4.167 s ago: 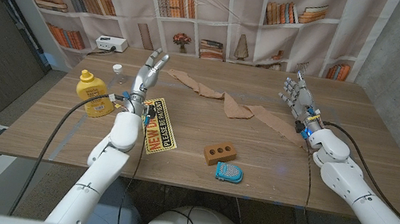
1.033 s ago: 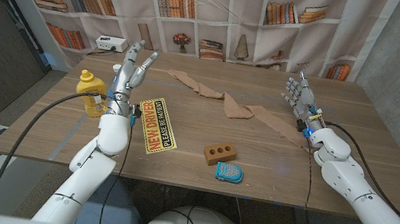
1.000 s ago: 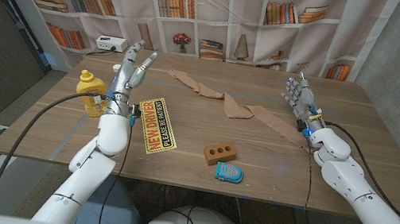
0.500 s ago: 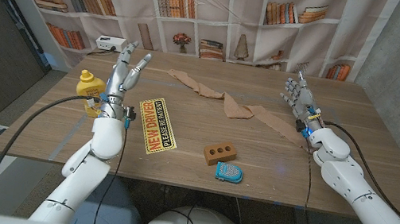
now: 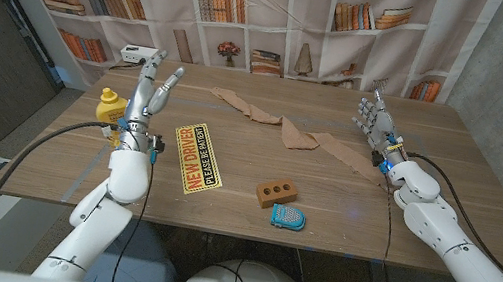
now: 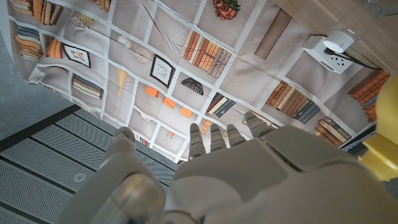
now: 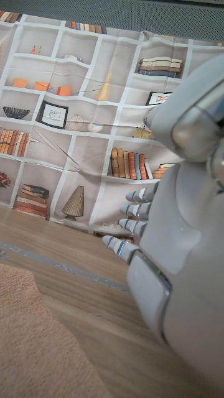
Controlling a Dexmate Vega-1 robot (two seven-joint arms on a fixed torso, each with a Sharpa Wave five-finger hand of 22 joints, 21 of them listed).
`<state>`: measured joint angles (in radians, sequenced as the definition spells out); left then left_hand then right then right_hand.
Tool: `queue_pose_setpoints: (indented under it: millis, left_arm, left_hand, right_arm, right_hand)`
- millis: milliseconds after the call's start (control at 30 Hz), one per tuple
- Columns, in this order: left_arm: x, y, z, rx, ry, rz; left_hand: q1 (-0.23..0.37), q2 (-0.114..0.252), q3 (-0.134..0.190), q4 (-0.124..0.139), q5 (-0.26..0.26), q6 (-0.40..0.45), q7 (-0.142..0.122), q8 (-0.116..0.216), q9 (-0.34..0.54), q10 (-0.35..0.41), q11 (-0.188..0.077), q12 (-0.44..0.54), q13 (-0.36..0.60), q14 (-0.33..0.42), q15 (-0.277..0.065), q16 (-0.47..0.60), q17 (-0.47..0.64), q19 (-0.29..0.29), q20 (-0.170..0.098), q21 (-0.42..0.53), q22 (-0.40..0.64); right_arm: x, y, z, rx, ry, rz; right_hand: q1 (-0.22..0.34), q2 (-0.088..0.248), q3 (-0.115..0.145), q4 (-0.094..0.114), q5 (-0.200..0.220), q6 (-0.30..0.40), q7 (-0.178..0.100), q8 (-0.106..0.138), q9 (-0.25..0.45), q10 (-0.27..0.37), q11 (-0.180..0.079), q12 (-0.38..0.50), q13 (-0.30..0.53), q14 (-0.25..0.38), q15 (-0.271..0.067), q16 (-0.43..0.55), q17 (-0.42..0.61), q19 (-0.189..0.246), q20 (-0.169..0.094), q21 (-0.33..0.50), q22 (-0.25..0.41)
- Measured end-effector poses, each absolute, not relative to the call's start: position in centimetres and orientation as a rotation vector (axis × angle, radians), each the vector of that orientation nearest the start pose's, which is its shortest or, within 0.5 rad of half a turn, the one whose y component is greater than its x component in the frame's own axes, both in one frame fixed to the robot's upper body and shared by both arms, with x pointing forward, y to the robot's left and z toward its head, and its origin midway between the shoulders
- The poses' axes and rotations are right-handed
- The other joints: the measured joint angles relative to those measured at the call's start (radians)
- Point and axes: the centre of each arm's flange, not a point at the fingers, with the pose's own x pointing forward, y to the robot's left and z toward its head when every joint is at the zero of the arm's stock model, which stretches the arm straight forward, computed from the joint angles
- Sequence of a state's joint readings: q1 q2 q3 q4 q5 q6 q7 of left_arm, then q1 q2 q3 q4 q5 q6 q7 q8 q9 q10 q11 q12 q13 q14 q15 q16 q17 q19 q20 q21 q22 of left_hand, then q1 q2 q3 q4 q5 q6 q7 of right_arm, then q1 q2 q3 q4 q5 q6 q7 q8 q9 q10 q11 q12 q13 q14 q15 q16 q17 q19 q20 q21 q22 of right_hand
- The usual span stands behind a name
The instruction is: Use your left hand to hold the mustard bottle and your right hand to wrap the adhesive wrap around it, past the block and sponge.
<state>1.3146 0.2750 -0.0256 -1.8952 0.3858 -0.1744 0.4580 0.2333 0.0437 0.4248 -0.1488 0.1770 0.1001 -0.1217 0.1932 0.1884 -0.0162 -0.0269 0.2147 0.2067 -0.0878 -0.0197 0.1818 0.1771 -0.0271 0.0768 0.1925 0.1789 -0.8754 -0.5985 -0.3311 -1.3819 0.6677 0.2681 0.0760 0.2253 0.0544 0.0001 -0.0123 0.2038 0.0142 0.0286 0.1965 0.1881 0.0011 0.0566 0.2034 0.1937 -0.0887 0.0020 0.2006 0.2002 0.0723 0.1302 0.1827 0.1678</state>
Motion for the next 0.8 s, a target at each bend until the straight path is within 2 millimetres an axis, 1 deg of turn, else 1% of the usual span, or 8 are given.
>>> queue_pose_setpoints:
  millis: [133, 333, 433, 533, 567, 600, 733, 800]
  left_arm:
    - [49.6, 31.5, -3.1, 0.490, -0.877, 0.501]
    - [49.3, 31.9, -3.4, 0.489, -0.869, 0.517]
    - [49.1, 32.1, -3.5, 0.489, -0.869, 0.522]
    - [49.0, 32.2, -3.5, 0.486, -0.870, 0.533]
    - [49.0, 32.3, -3.5, 0.484, -0.871, 0.537]
    - [48.9, 32.3, -3.5, 0.484, -0.873, 0.540]
    - [48.6, 32.6, -4.0, 0.485, -0.874, 0.557]
    - [48.4, 32.8, -4.2, 0.486, -0.877, 0.567]
  left_hand:
    - [0.000, 0.000, 0.000, 0.000, 0.000, 0.004, 0.004, 0.000, 0.000, 0.000, 0.000, 0.000, 0.000, 0.000, 0.000, 0.000, 0.000, 0.000, 0.000, 0.000, 0.000]
    - [0.000, 0.000, 0.000, 0.000, 0.000, 0.004, 0.004, 0.000, 0.000, 0.000, 0.000, 0.004, 0.000, 0.000, 0.000, 0.000, 0.000, 0.000, 0.000, 0.000, 0.000]
    - [0.000, 0.000, 0.000, 0.000, 0.000, 0.009, -0.002, 0.000, 0.000, 0.000, 0.000, 0.004, 0.000, 0.000, 0.000, 0.000, 0.000, 0.000, 0.000, 0.000, 0.000]
    - [0.000, 0.000, 0.000, 0.000, 0.000, 0.012, 0.001, 0.000, 0.000, 0.000, 0.000, 0.004, 0.000, 0.000, 0.000, 0.000, 0.000, 0.000, 0.000, 0.000, 0.000]
    - [0.000, 0.000, 0.000, 0.000, 0.000, 0.016, 0.002, 0.000, 0.000, 0.004, 0.004, 0.008, 0.000, 0.000, 0.000, 0.000, 0.000, 0.000, 0.000, 0.000, 0.000]
    - [0.000, 0.000, 0.000, 0.000, 0.000, 0.018, 0.000, 0.000, 0.000, 0.008, 0.000, 0.008, 0.000, 0.000, 0.000, 0.000, 0.000, 0.004, -0.004, 0.000, 0.000]
    - [0.000, 0.000, 0.000, 0.000, 0.000, 0.025, 0.004, 0.008, 0.000, 0.020, -0.002, 0.008, 0.000, 0.006, -0.013, 0.000, 0.000, 0.009, -0.009, 0.005, 0.000]
    - [0.000, 0.000, 0.000, 0.000, 0.000, 0.029, 0.000, 0.008, 0.000, 0.020, -0.002, 0.008, 0.000, 0.006, -0.013, 0.000, 0.000, 0.015, -0.003, 0.005, 0.000]
  right_arm:
    - [63.4, -31.5, -1.1, -0.022, -0.616, 0.235]
    - [63.4, -31.6, -1.1, -0.024, -0.615, 0.233]
    - [63.4, -31.6, -1.1, -0.025, -0.616, 0.233]
    - [63.5, -31.6, -1.1, -0.025, -0.615, 0.232]
    - [63.5, -31.6, -1.1, -0.025, -0.615, 0.232]
    - [63.5, -31.6, -1.1, -0.025, -0.615, 0.232]
    - [63.5, -31.6, -1.1, -0.027, -0.615, 0.232]
    - [63.5, -31.6, -1.1, -0.027, -0.615, 0.231]
  right_hand:
    - [0.000, 0.000, 0.000, 0.000, 0.000, 0.000, 0.000, 0.000, 0.000, 0.000, 0.000, 0.000, 0.000, 0.000, 0.000, 0.000, 0.000, 0.000, 0.000, 0.000, 0.000]
    - [0.000, 0.000, 0.000, 0.000, 0.000, 0.000, 0.000, 0.000, 0.000, 0.000, 0.000, 0.000, 0.000, 0.000, 0.000, 0.000, 0.000, 0.000, 0.000, 0.000, 0.000]
    - [0.000, 0.000, 0.000, 0.000, 0.000, 0.000, 0.000, 0.000, 0.000, 0.000, 0.000, 0.000, 0.000, 0.000, 0.000, 0.000, 0.000, 0.000, 0.000, 0.000, 0.000]
    - [0.000, 0.000, 0.000, 0.000, 0.000, 0.000, 0.000, 0.000, 0.000, 0.000, 0.000, 0.000, 0.000, 0.000, 0.000, 0.000, 0.000, 0.000, 0.000, 0.000, 0.000]
    - [0.000, 0.000, 0.000, 0.000, 0.000, 0.000, 0.000, 0.000, 0.000, 0.000, 0.000, 0.000, 0.000, 0.000, 0.000, 0.000, 0.000, 0.000, 0.000, 0.000, 0.000]
    - [0.000, 0.000, 0.000, 0.000, 0.000, 0.000, 0.000, 0.000, 0.000, 0.000, 0.000, 0.000, 0.000, 0.000, 0.000, 0.000, 0.000, 0.000, 0.000, 0.000, 0.000]
    - [0.000, 0.000, 0.000, 0.000, 0.000, 0.000, 0.000, 0.000, 0.000, 0.000, 0.000, 0.000, 0.000, 0.000, 0.000, 0.000, 0.000, 0.000, 0.000, 0.000, 0.000]
    - [0.000, 0.000, 0.000, 0.000, 0.000, 0.000, 0.000, 0.000, 0.000, 0.000, 0.000, 0.000, 0.000, 0.000, 0.000, 0.000, 0.000, 0.000, 0.000, 0.000, 0.000]
